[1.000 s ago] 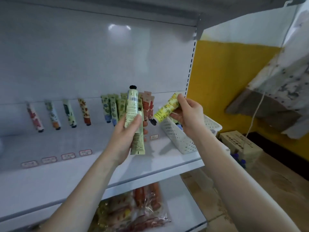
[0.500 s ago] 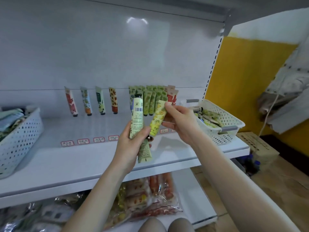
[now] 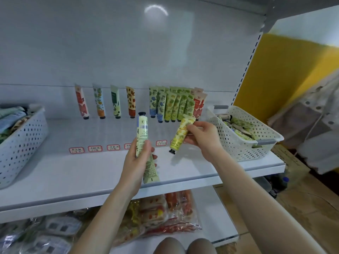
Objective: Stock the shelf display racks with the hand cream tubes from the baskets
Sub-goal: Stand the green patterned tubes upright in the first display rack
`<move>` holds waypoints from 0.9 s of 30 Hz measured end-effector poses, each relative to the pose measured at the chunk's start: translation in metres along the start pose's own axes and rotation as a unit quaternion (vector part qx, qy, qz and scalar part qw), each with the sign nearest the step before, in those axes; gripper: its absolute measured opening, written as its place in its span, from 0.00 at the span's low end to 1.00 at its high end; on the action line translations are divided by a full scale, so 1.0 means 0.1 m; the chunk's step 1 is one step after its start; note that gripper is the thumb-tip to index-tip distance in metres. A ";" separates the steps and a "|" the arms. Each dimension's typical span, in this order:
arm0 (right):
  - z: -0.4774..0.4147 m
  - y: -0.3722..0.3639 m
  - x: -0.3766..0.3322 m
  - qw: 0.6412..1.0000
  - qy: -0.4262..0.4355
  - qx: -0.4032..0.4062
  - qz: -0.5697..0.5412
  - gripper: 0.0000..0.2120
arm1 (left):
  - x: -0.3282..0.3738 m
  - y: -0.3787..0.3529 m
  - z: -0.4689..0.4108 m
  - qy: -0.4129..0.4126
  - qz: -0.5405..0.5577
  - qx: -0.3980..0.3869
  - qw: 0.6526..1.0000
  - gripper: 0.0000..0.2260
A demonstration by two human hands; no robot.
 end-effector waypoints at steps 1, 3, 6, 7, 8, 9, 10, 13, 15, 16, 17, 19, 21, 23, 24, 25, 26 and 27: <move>-0.05 0.04 -0.01 1.000 0.011 0.021 0.019 0.08 | -0.02 0.03 -0.02 0.010 0.011 0.005 1.000 0.12; -0.14 0.08 -0.04 0.996 0.036 0.053 0.056 0.08 | -0.04 0.07 -0.06 0.022 0.025 0.010 0.999 0.14; -0.26 0.08 -0.13 0.989 0.077 0.084 0.092 0.04 | -0.07 0.12 -0.12 0.033 0.048 0.014 0.998 0.15; -0.29 0.08 -0.18 0.986 0.094 0.094 0.102 0.06 | -0.08 0.14 -0.13 0.037 0.055 0.015 0.998 0.15; -0.33 0.07 -0.24 0.982 0.110 0.103 0.116 0.06 | -0.09 0.16 -0.14 0.040 0.057 0.015 0.997 0.14; -0.35 0.06 -0.29 0.977 0.126 0.111 0.133 0.04 | -0.10 0.17 -0.15 0.042 0.053 0.015 0.998 0.13; -0.40 0.05 -0.33 0.972 0.138 0.120 0.148 0.02 | -0.12 0.19 -0.16 0.044 0.046 0.013 0.998 0.12; -0.50 0.01 -0.44 0.961 0.167 0.139 0.171 0.07 | -0.13 0.21 -0.19 0.034 0.008 0.002 0.999 0.10; -0.53 -0.04 -0.50 0.951 0.188 0.153 0.190 0.04 | -0.12 0.21 -0.21 0.021 -0.025 -0.005 0.999 0.10; -0.56 -0.07 -0.52 0.948 0.196 0.157 0.194 0.04 | -0.11 0.21 -0.21 0.013 -0.040 -0.009 0.999 0.11; -0.58 -0.09 -0.52 0.947 0.198 0.160 0.198 0.07 | -0.10 0.20 -0.21 0.006 -0.054 -0.014 0.998 0.12; -0.63 -0.13 -0.51 0.945 0.197 0.162 0.203 0.12 | -0.08 0.20 -0.21 -0.006 -0.080 -0.021 0.997 0.14; -0.69 -0.17 -0.48 0.948 0.194 0.155 0.201 0.11 | -0.08 0.19 -0.22 -0.010 -0.087 -0.028 0.996 0.14; -0.75 -0.20 -0.46 0.948 0.192 0.151 0.204 0.13 | -0.10 0.19 -0.23 -0.009 -0.084 -0.031 0.996 0.16; -0.79 -0.21 -0.46 0.948 0.188 0.151 0.209 0.15 | -0.11 0.20 -0.23 -0.008 -0.084 -0.031 0.996 0.16; -0.81 -0.22 -0.45 0.947 0.185 0.152 0.215 0.16 | -0.13 0.20 -0.24 -0.006 -0.085 -0.031 0.996 0.17; -0.83 -0.23 -0.45 0.945 0.182 0.155 0.222 0.17 | -0.15 0.21 -0.25 -0.004 -0.085 -0.031 0.996 0.18; -0.86 -0.23 -0.44 0.945 0.176 0.156 0.226 0.18 | -0.17 0.22 -0.25 0.000 -0.084 -0.031 0.996 0.19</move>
Point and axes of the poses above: each hand's wrist, its own z-axis away from the middle knuckle, its own y-axis out of the back of the hand, x = y × z, the point moved 8 cm from there along -z, towards the middle knuckle, and after that the axes turned 13 degrees about -y, right-handed, at the moved point
